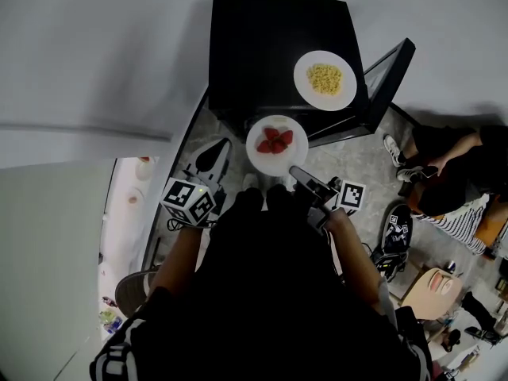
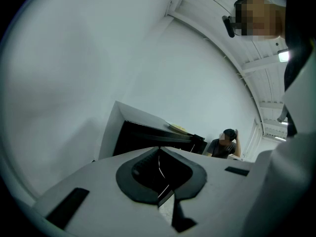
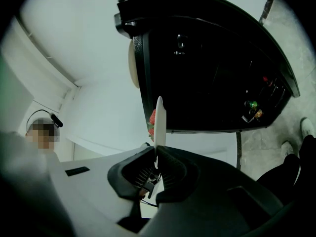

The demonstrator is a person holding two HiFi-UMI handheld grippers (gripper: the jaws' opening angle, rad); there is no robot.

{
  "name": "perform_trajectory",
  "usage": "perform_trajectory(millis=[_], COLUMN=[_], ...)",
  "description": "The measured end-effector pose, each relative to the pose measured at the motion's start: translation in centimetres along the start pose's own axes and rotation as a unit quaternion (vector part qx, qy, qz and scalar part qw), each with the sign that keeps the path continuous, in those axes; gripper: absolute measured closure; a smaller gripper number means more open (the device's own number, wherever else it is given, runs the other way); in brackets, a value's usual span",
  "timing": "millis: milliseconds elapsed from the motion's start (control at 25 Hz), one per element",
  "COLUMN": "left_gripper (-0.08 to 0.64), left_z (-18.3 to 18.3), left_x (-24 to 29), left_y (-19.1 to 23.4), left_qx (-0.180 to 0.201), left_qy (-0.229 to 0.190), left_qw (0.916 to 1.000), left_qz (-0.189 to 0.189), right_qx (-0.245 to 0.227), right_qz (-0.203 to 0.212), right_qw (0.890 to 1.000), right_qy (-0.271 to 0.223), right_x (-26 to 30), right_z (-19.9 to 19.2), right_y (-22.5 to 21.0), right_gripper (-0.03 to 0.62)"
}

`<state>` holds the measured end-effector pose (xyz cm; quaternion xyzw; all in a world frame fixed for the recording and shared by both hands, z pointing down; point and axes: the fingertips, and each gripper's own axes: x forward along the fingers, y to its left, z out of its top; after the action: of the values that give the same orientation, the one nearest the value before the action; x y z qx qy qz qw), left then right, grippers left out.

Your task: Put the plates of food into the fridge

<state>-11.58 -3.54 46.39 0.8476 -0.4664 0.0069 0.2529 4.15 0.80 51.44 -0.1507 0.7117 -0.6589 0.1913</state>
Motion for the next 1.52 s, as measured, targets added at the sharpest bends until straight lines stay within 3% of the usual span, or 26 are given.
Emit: perform_trajectory(millis=[400,1520], left_gripper=[0.539,0.540], left_z=[0.8,-0.4], left_x=[-0.1,0.5], left_y=[0.1,-1.0], left_qx=[-0.005,0.012], left_qy=[-0.014,0.019], left_qw=[0.9999,0.9996], left_qz=[0.001,-0.015], right_qx=[0.000,0.005], right_qz=[0.000,-0.056], right_qw=[1.000,0.996], right_qy=[-0.017,-0.064], right_x=[-0.6,-0.2], right_z=[1.2,6.8], right_y=[-5.0,-17.4], right_gripper=[0.557,0.558])
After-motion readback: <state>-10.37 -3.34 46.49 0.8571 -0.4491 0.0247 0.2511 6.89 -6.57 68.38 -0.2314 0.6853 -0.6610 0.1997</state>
